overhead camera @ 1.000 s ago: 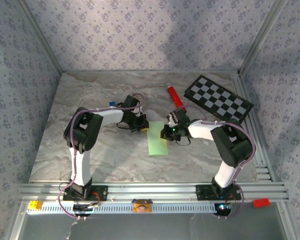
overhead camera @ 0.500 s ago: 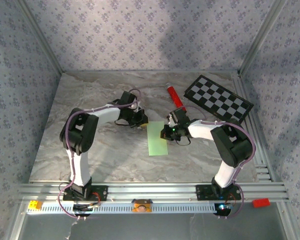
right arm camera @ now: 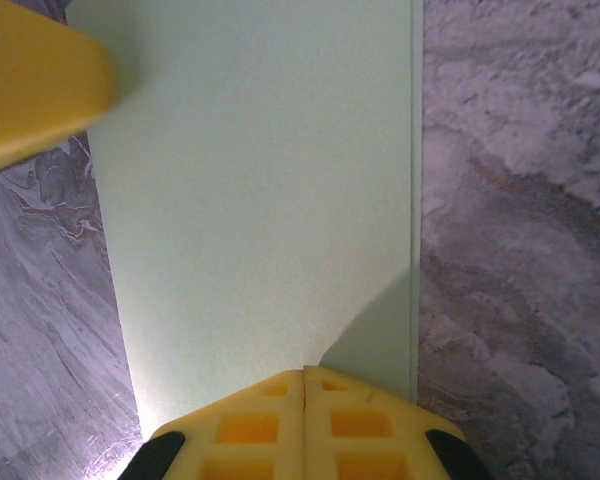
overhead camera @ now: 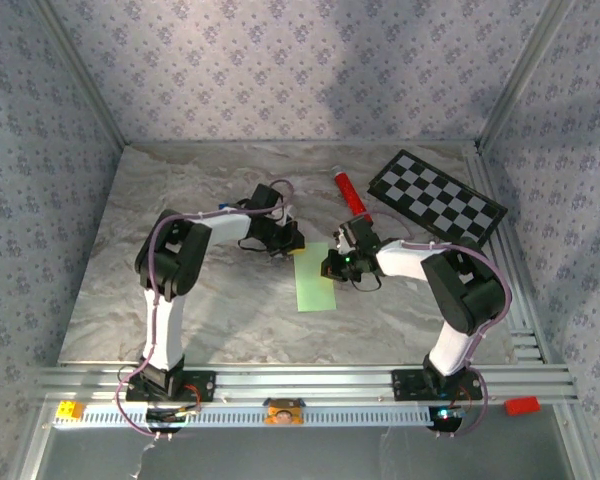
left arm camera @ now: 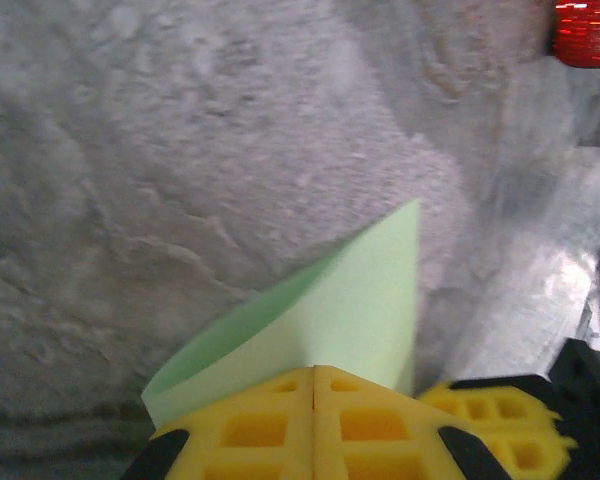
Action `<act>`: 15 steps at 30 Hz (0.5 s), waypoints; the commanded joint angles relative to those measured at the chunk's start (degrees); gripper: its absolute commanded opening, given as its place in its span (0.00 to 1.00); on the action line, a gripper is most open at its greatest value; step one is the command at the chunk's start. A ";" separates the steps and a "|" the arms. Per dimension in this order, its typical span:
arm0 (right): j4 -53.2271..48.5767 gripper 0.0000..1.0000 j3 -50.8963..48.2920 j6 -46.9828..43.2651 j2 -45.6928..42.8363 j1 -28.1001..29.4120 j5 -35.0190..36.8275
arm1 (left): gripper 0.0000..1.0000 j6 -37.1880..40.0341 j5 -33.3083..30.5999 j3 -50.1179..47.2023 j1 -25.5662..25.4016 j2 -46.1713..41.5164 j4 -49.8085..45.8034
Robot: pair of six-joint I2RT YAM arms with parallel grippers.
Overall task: Fold a paper plane with a square sheet of paper (pick it up from the middle)
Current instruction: First fold the square sheet of paper in half at the center of the table.
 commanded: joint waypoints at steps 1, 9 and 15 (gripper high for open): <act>-10.06 0.00 -4.03 -1.09 4.17 -0.03 5.98 | 0.06 1.26 -1.39 0.18 0.94 1.38 2.05; -9.17 0.00 -5.18 -0.70 4.45 -0.04 5.93 | 0.04 -1.61 -5.60 0.19 3.08 2.22 1.63; -9.14 0.00 -5.03 -0.78 4.12 -0.14 5.88 | 0.04 -3.83 -9.67 0.02 4.03 1.57 0.74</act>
